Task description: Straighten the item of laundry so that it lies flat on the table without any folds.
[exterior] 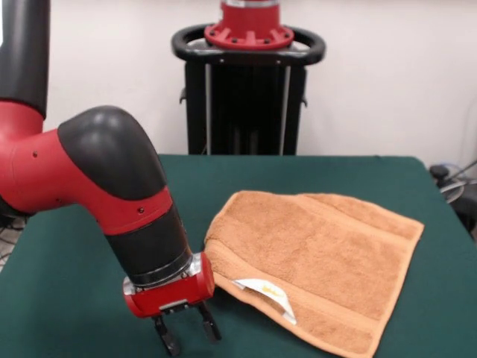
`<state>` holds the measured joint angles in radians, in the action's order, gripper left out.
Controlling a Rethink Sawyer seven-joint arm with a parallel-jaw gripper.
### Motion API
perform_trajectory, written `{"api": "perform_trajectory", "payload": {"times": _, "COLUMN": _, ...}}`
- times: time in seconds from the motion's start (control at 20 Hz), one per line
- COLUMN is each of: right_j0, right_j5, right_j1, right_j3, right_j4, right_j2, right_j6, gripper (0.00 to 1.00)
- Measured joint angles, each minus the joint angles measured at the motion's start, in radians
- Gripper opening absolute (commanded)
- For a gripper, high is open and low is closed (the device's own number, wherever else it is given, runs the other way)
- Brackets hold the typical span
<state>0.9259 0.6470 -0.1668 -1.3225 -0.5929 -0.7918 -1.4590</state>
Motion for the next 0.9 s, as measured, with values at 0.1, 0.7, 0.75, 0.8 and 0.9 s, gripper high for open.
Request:
{"api": "perform_trajectory", "payload": {"times": 0.1, "right_j0": -0.012, "right_j5": 0.035, "right_j1": 0.000, "right_j3": 0.022, "right_j4": 0.000, "right_j2": 0.001, "right_j6": 0.000, "gripper": 1.00}}
{"api": "perform_trajectory", "payload": {"times": 0.7, "right_j0": -0.074, "right_j5": 0.204, "right_j1": -0.002, "right_j3": 0.116, "right_j4": 0.000, "right_j2": 0.019, "right_j6": 0.000, "gripper": 1.00}}
{"api": "perform_trajectory", "payload": {"times": 0.75, "right_j0": -0.077, "right_j5": 0.212, "right_j1": -0.004, "right_j3": 0.117, "right_j4": 0.000, "right_j2": 0.022, "right_j6": 0.000, "gripper": 1.00}}
{"api": "perform_trajectory", "payload": {"times": 0.8, "right_j0": -0.079, "right_j5": 0.220, "right_j1": -0.005, "right_j3": 0.119, "right_j4": 0.000, "right_j2": 0.025, "right_j6": 0.000, "gripper": 1.00}}
{"api": "perform_trajectory", "payload": {"times": 0.9, "right_j0": -0.082, "right_j5": 0.230, "right_j1": -0.009, "right_j3": 0.119, "right_j4": 0.000, "right_j2": 0.030, "right_j6": 0.000, "gripper": 1.00}}
